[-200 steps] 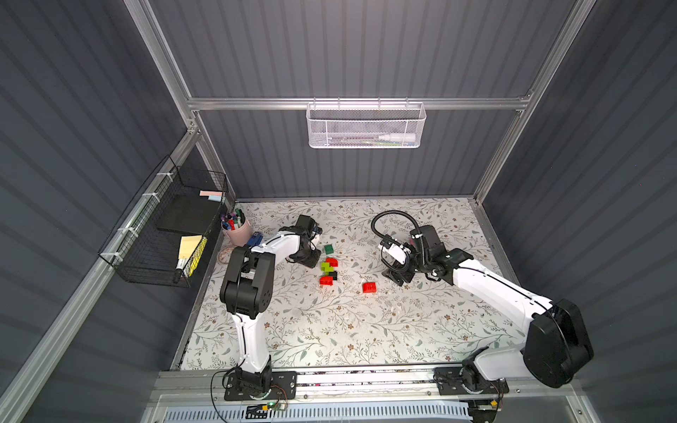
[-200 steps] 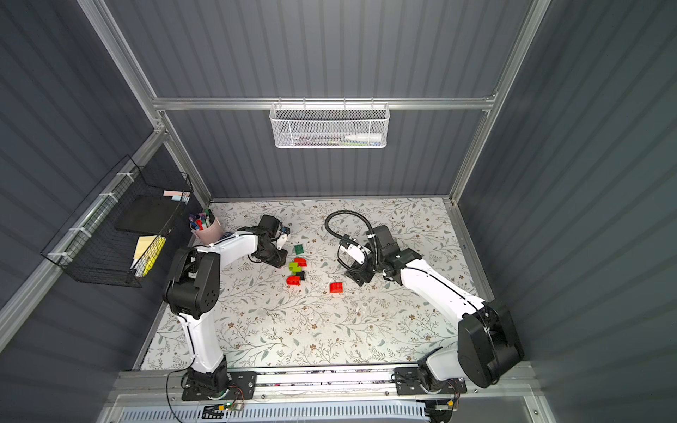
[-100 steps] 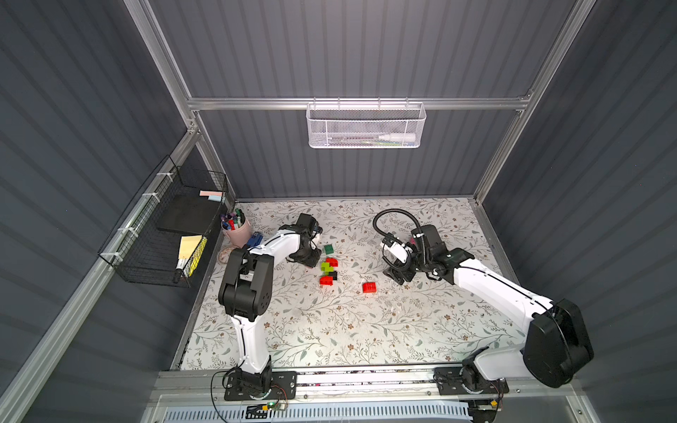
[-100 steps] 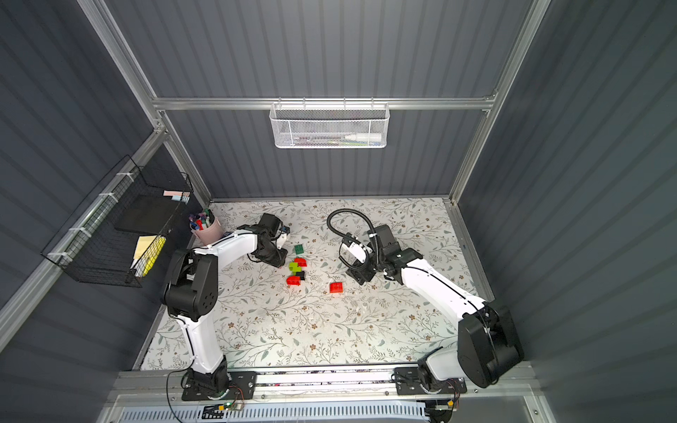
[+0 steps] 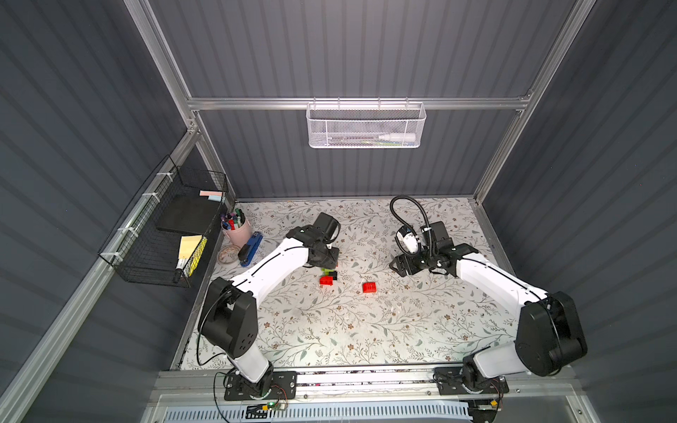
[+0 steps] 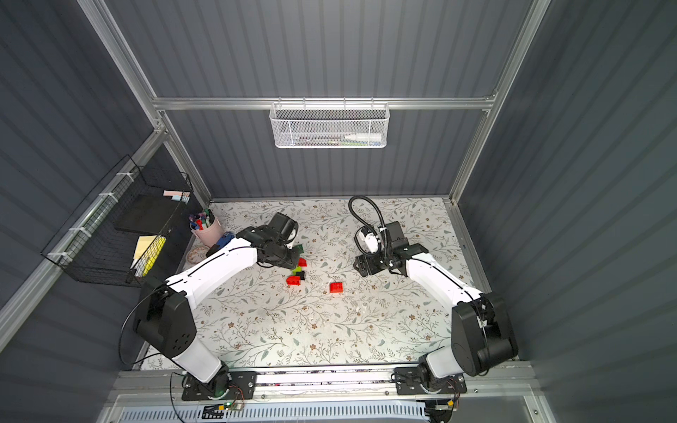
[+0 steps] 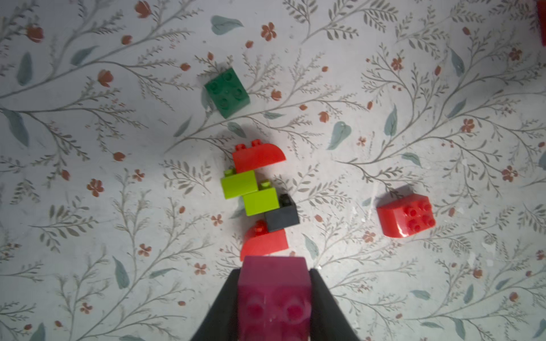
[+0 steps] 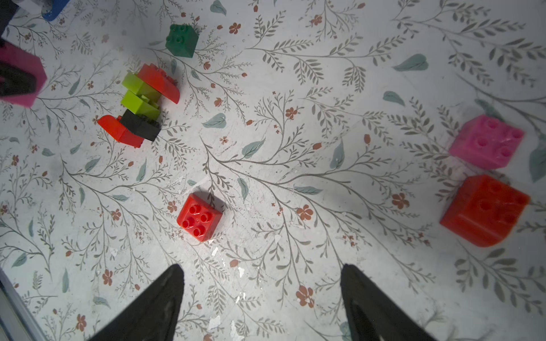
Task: Assemble the letter s with lego
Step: Pick up the lego brick from the center of the board, then assemble the lego brick with the lego brick.
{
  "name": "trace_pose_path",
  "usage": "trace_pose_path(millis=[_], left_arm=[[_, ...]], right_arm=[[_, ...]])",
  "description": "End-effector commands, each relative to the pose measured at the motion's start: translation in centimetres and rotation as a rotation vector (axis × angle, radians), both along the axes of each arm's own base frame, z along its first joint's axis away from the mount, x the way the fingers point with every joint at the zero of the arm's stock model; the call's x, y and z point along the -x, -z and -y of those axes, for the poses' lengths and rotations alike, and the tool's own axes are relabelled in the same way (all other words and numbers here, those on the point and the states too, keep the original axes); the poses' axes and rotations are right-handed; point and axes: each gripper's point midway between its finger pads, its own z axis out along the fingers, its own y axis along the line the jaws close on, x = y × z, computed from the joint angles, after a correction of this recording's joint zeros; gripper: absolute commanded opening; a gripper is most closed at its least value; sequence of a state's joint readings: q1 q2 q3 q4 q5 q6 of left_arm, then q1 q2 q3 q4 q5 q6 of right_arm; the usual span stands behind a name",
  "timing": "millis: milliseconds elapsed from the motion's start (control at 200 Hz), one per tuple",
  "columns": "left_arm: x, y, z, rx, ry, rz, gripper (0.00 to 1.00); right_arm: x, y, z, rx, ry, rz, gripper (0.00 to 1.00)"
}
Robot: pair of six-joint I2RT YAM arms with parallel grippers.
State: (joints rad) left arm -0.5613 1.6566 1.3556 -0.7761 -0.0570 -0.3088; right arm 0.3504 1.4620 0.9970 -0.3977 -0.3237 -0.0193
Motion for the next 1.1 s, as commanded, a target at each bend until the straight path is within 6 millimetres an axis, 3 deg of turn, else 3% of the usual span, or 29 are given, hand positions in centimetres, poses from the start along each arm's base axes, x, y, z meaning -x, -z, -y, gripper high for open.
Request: trace_pose_path(millis=[0, 305, 555, 735, 1096], left_arm=[[1.9, 0.4, 1.0, -0.004, -0.081, -0.033, 0.21], [4.4, 1.4, 5.8, -0.074, -0.151, -0.02, 0.25], [5.1, 3.0, 9.6, -0.06, -0.258, -0.068, 0.26], [4.4, 4.1, 12.1, -0.026, -0.316, -0.09, 0.26], [3.9, 6.4, 14.1, -0.076, -0.382, -0.114, 0.25]], right_arm=[[0.7, 0.5, -0.1, -0.062, 0.077, -0.097, 0.85], [2.3, 1.1, 0.9, -0.17, 0.166, -0.188, 0.85], [3.6, 2.0, 2.1, -0.24, 0.206, -0.216, 0.85], [4.9, 2.5, 2.5, -0.287, 0.244, -0.22, 0.85], [5.7, 4.3, 3.6, -0.334, 0.303, -0.283, 0.84]])
